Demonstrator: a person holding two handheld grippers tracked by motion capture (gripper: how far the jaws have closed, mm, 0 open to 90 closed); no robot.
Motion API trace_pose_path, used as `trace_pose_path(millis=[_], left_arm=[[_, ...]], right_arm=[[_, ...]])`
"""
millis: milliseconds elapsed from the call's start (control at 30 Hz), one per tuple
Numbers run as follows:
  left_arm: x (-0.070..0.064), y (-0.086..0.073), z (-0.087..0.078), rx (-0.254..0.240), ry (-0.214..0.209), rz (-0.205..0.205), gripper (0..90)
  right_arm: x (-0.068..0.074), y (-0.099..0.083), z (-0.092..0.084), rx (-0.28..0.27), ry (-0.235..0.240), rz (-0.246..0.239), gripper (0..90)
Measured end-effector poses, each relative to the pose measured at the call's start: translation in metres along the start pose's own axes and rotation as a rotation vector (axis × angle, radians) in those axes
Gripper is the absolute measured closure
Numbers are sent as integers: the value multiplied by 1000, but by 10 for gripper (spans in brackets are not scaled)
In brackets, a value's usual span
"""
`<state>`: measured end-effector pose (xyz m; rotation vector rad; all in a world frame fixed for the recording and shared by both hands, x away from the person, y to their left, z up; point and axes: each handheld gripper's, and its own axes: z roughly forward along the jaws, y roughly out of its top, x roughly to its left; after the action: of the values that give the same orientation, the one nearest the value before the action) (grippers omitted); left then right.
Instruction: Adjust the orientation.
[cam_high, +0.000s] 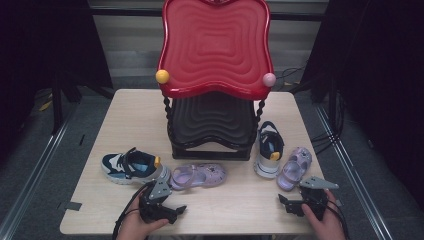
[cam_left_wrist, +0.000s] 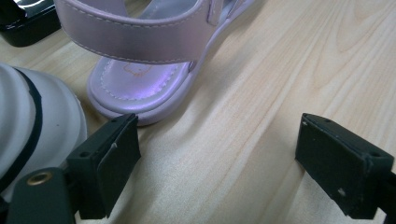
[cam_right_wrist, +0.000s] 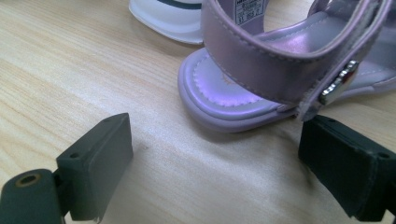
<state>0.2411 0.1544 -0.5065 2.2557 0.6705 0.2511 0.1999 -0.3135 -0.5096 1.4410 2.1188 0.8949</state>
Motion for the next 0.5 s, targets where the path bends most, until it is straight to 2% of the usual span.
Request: trace_pose_path(millis=[300, 367, 467, 500], left_arm=[[-1, 0, 0, -4, 7, -7, 141], [-1, 3, -2, 16, 19, -14, 166], [-3, 6, -3, 41, 8, -7, 235], [-5, 11, -6, 50, -10, 9, 235]], right_arm=[[0, 0, 0, -1, 1, -1, 95], [0, 0, 0, -1, 1, -2, 95], [0, 0, 0, 2, 3, 3, 95], [0, 0, 0, 1, 3, 1, 95]])
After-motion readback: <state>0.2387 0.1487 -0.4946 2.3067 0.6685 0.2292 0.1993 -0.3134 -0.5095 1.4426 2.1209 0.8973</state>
